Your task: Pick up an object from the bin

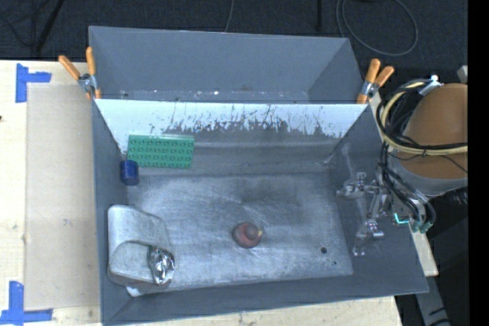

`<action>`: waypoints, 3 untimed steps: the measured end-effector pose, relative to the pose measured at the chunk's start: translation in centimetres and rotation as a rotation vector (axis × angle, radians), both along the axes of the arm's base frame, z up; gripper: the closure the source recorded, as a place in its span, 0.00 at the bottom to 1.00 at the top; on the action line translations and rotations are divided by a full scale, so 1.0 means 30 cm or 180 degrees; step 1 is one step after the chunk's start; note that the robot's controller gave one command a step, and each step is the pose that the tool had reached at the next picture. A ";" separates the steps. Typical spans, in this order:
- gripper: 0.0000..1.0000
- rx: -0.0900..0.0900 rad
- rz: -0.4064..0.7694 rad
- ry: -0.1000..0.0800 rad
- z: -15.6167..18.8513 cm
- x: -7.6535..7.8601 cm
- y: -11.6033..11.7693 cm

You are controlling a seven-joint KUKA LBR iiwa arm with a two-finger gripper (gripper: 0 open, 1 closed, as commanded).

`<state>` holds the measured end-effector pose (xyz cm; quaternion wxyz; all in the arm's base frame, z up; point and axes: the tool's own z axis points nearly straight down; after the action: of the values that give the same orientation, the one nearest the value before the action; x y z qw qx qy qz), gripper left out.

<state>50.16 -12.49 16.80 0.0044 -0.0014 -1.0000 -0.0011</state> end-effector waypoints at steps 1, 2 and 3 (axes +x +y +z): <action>0.00 0.0010 0.0277 -0.0004 -0.284 0.069 0.195; 0.00 -0.0010 0.0660 -0.0046 -0.321 0.052 0.388; 0.00 -0.0004 0.0898 -0.0042 -0.319 0.161 0.652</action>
Offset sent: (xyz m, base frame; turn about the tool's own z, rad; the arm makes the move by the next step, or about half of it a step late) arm 0.0222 0.0542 -0.0803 -0.0815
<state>55.00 7.06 7.23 -0.0021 0.1392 -0.9903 0.0000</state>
